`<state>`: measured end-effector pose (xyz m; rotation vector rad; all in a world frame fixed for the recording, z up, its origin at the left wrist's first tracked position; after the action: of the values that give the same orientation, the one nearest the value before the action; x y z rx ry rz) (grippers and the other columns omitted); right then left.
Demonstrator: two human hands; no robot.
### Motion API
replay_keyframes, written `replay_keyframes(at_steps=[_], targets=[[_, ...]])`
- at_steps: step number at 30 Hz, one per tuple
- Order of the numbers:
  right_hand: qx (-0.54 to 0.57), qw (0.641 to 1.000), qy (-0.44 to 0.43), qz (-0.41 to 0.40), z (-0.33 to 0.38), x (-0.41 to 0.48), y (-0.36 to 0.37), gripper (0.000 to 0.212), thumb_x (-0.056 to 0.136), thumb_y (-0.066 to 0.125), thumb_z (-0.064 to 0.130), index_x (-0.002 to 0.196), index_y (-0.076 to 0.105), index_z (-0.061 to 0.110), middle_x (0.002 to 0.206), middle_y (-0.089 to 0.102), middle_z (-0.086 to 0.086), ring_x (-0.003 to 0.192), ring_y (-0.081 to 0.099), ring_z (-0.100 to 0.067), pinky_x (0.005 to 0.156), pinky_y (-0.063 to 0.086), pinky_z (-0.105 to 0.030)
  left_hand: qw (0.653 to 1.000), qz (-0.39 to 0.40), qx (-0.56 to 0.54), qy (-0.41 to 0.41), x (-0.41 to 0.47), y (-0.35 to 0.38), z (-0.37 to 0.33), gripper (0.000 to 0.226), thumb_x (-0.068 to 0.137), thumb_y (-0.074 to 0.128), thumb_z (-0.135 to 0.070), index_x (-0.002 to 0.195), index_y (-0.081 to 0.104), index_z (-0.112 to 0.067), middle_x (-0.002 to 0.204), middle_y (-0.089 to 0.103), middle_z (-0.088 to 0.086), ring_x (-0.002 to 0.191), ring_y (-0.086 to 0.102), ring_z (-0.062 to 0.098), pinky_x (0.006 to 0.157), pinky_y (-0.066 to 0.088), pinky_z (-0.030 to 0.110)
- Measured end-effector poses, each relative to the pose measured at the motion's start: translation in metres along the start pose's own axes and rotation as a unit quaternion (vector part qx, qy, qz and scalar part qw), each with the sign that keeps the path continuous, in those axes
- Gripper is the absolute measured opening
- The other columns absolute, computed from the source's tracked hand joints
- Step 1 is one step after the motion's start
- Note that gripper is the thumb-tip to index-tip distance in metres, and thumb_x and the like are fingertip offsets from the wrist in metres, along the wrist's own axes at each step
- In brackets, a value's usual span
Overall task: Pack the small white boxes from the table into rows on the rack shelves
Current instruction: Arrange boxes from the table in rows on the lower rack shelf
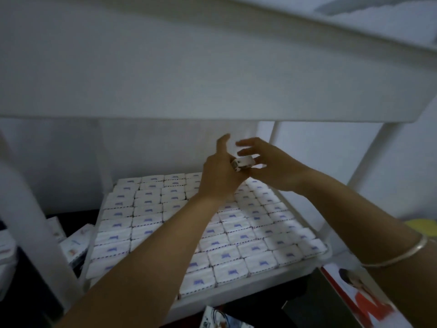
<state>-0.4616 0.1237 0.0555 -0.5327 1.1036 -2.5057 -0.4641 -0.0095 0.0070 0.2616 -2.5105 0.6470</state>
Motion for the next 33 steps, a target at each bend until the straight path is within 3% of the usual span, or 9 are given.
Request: replay_keyframes(at_steps=[4,7,9,11,14,18,25,30,33], targets=[[-0.009,1.0,0.012,-0.022,-0.002,-0.016,-0.011,0.017,0.089,0.067,0.012,0.097,0.066,0.026,0.1,0.068,0.011,0.099,0.065,-0.009,0.09,0.052,-0.029,0.997,0.027,-0.07,0.02,0.0,0.004,0.0,0.086,0.074,0.082,-0.023,0.145,0.033,-0.019,0.078,0.067,-0.007,0.07,0.062,0.004,0.07,0.051,0.018],[0.079,0.991,0.088,-0.062,-0.007,-0.021,-0.023,0.007,0.088,0.07,0.021,0.094,0.072,0.019,0.091,0.073,0.002,0.09,0.07,-0.016,0.085,0.057,-0.034,0.987,0.061,-0.149,0.006,0.0,0.011,-0.006,0.094,0.07,0.085,-0.031,0.146,0.03,-0.028,0.106,0.063,-0.006,0.091,0.063,-0.002,0.072,0.049,0.008],[0.054,0.979,0.135,-0.142,-0.012,-0.023,-0.031,0.011,0.09,0.068,0.024,0.095,0.071,0.015,0.09,0.072,-0.003,0.085,0.07,-0.025,0.082,0.058,-0.04,0.984,0.075,-0.162,-0.022,-0.003,0.017,-0.007,0.101,0.071,0.084,-0.033,0.15,0.021,-0.03,0.127,0.052,-0.006,0.109,0.056,0.004,0.08,0.049,0.012],[-0.074,0.96,0.173,-0.209,-0.015,-0.024,-0.038,0.017,0.092,0.063,0.029,0.098,0.068,0.014,0.092,0.071,-0.004,0.082,0.068,-0.026,0.077,0.057,-0.043,0.991,0.098,-0.086,-0.041,-0.008,0.02,-0.003,0.091,0.08,0.077,-0.031,0.151,0.02,-0.028,0.142,0.039,-0.004,0.123,0.048,0.013,0.094,0.048,0.025],[-0.197,0.922,0.237,-0.233,-0.018,-0.025,-0.04,0.032,0.093,0.059,0.034,0.119,0.057,0.016,0.106,0.066,-0.006,0.09,0.063,-0.026,0.07,0.048,-0.034,0.979,0.187,0.077,0.028,-0.018,0.026,-0.003,0.054,0.091,0.061,-0.034,0.141,0.04,-0.028,0.148,0.034,-0.008,0.127,0.045,0.017,0.104,0.037,0.028],[-0.237,0.913,0.276,-0.185,-0.023,-0.022,-0.031,0.026,0.096,0.056,0.027,0.118,0.055,0.015,0.109,0.064,-0.01,0.093,0.061,-0.028,0.07,0.048,-0.033,0.887,0.351,0.279,0.111,-0.029,0.04,-0.002,0.067,0.097,0.031,-0.058,0.153,0.02,-0.024,0.162,0.01,-0.004,0.148,0.009,0.014,0.121,0.003,0.043],[-0.035,0.954,0.248,-0.167,-0.026,-0.026,-0.028,0.056,0.095,0.046,0.011,0.143,0.037,0.038,0.121,0.059,-0.008,0.097,0.064,-0.028,0.082,0.057,-0.042,0.855,0.387,0.334,0.086,-0.028,0.039,-0.001,0.073,0.096,0.021,-0.065,0.155,0.008,-0.024,0.162,-0.001,-0.007,0.149,-0.002,0.009,0.119,-0.008,0.048],[0.11,0.934,0.255,-0.224,-0.027,-0.026,-0.026,0.012,0.091,0.055,0.01,0.101,0.056,0.018,0.104,0.062,-0.011,0.085,0.068,-0.026,0.078,0.06,-0.044,0.852,0.389,0.34,0.077,-0.029,0.037,-0.002,0.073,0.095,0.019,-0.065,0.155,0.006,-0.025,0.162,-0.003,-0.009,0.148,-0.003,0.007,0.118,-0.011,0.05],[0.034,0.927,0.274,-0.254,-0.032,-0.029,-0.024,0.014,0.086,0.063,0.022,0.097,0.056,0.016,0.095,0.063,-0.006,0.08,0.063,-0.021,0.068,0.055,-0.037,0.856,0.391,0.332,0.071,-0.029,0.037,-0.002,0.072,0.095,0.019,-0.065,0.155,0.006,-0.026,0.162,-0.002,-0.01,0.148,-0.004,0.006,0.118,-0.011,0.05]])
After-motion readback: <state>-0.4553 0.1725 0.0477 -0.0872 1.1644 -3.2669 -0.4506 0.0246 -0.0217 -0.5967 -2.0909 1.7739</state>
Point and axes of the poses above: each hand's wrist, its own x-axis towards the middle knuckle, its own y-axis out of the palm, z = x × y, the point moved 2 cm from there along x, towards the middle knuckle
